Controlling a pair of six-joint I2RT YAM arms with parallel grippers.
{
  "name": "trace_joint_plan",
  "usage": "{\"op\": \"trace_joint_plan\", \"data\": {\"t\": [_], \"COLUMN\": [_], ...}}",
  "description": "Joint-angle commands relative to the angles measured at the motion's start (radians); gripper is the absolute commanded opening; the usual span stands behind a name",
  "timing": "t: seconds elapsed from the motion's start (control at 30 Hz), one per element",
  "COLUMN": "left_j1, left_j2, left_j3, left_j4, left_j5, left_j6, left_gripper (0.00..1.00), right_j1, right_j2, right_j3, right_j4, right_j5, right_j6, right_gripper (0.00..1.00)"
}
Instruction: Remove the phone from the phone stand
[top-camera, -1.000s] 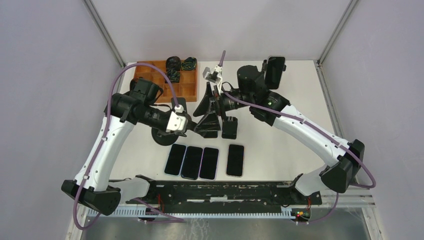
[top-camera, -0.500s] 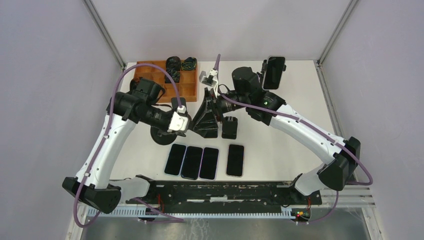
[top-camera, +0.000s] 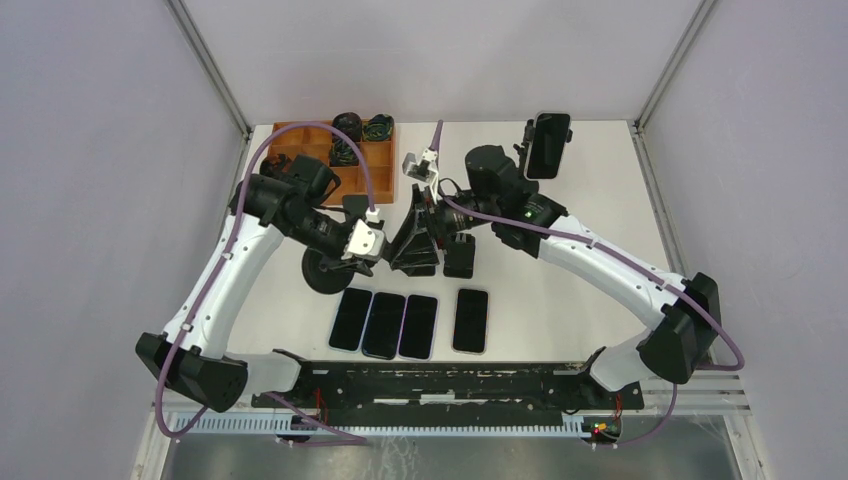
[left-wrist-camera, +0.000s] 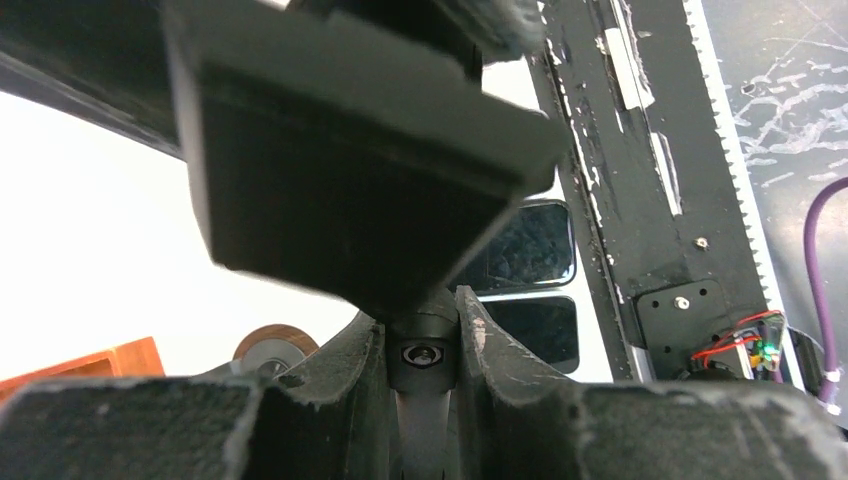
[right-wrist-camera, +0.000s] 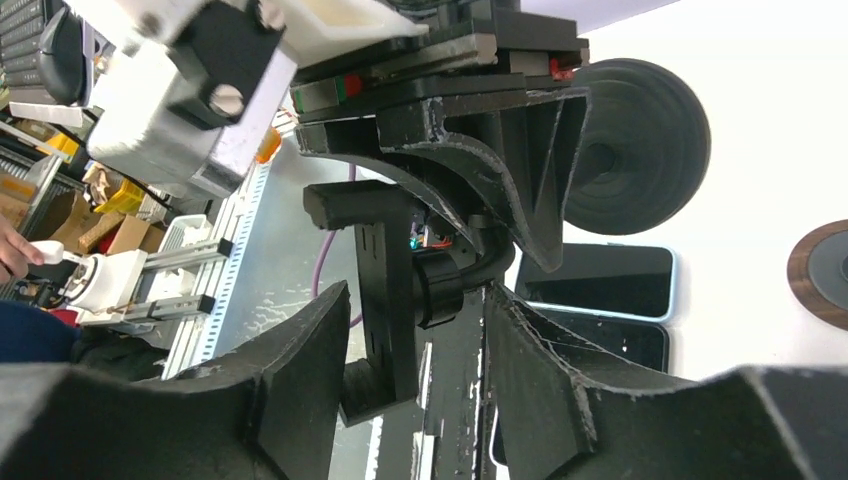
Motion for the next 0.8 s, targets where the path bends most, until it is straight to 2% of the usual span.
{"op": "trace_joint_plan", "data": {"t": [0.0, 0.1, 0.23, 0.43, 0.47, 0.5, 0.53, 0.6, 0.63, 0.73, 0.77], "left_j1": [-0.006, -0.007, -0.019, -0.026, -0.026, -0.026, -0.026, -0.026, -0.026, -0.026, -0.026], "left_j2": [-0.009, -0.012, -0.032, -0.023, -0.023, -0.026, -0.028, -0.034, -0.037, -0.036, -0.031], "left_j3": [0.041, 0.031, -0.01, -0.011, -0.012, -0.014, -0.014, -0.009, -0.003, 0.037, 0.056], "left_j4": [0.066, 0.066, 0.072, 0.092, 0.105, 0.122, 0.144, 0.198, 0.225, 0.265, 0.269], "left_j5": [0.081, 0.087, 0.087, 0.069, 0.065, 0.06, 0.057, 0.045, 0.039, -0.006, -0.029], "left_j6": [0.02, 0.023, 0.039, -0.005, -0.022, -0.052, -0.07, -0.14, -0.179, -0.25, -0.266], "left_gripper": [0.02, 0.02, 0.02, 0.03, 0.07, 0.19, 0.25, 0.55, 0.6, 0.77, 0.86], "right_j1": [0.028, 0.041, 0.044, 0.045, 0.044, 0.044, 0.043, 0.035, 0.028, -0.006, -0.02], "right_j2": [-0.002, 0.018, 0.029, 0.028, 0.028, 0.029, 0.029, 0.03, 0.029, 0.019, 0.016], "right_j3": [-0.002, 0.012, 0.008, 0.021, 0.028, 0.037, 0.047, 0.065, 0.074, 0.075, 0.067], "right_j4": [0.025, -0.008, -0.016, 0.016, 0.013, 0.008, -0.001, -0.012, -0.013, 0.03, 0.058], "right_j5": [-0.023, -0.014, 0.003, 0.026, 0.03, 0.035, 0.044, 0.062, 0.069, 0.082, 0.08], "right_j6": [-0.008, -0.032, -0.035, -0.005, -0.006, -0.007, -0.01, -0.005, 0.004, 0.071, 0.102], "right_gripper": [0.6, 0.62, 0.47, 0.33, 0.29, 0.24, 0.19, 0.08, 0.02, 0.0, 0.0]}}
